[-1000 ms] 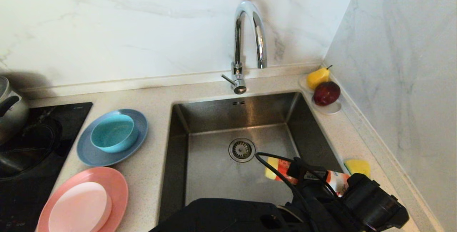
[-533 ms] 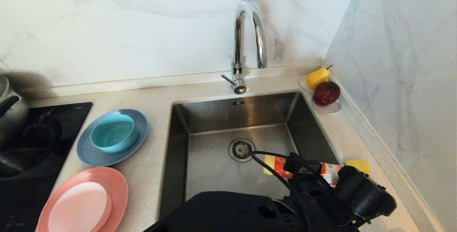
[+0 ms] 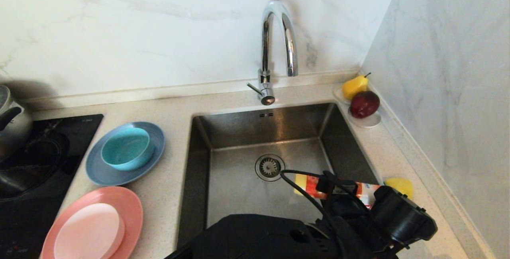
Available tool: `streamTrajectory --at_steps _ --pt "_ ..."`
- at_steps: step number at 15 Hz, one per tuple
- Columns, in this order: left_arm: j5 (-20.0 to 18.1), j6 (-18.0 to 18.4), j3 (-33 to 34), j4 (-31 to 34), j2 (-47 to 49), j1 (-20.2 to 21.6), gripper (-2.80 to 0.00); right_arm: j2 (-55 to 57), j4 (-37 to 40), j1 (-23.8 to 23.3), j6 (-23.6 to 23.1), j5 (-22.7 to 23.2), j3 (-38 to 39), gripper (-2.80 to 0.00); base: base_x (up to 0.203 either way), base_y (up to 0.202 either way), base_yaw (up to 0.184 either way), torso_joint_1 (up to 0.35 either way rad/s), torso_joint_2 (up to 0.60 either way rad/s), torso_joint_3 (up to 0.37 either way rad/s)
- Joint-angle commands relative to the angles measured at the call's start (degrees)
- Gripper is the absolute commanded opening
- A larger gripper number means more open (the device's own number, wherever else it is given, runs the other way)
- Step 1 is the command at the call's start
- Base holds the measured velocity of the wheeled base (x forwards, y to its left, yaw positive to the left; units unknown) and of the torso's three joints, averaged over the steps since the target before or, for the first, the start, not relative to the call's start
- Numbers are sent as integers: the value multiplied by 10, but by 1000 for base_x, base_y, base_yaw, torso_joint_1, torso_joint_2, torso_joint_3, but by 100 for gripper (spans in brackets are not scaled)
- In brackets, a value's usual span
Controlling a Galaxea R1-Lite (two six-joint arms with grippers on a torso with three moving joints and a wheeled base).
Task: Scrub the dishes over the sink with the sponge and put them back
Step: Squeeze it onto the sponge
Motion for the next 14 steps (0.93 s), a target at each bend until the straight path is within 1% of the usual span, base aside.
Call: streamTrajectory --at_steps 1,2,4,5,10,12,14 --pt "4 11 0 -4 4 0 -280 0 0 0 0 0 0 -280 0 0 0 0 0 0" --pt "4 24 0 -15 5 0 -280 0 0 0 0 0 0 -280 0 0 0 0 0 0" --pt "4 61 0 -56 7 0 -280 0 0 0 0 0 0 -280 0 0 0 0 0 0" --pt "4 74 0 -74 9 0 -280 0 0 0 0 0 0 -280 0 0 0 0 0 0" --pt "4 77 0 -92 8 7 -280 0 0 0 0 0 0 -280 0 0 0 0 0 0" --pt "5 93 0 -99 4 9 -280 0 0 0 0 0 0 -280 0 0 0 0 0 0" --pt "6 119 -4 -130 7 13 -280 0 0 0 0 0 0 -280 0 0 0 0 0 0"
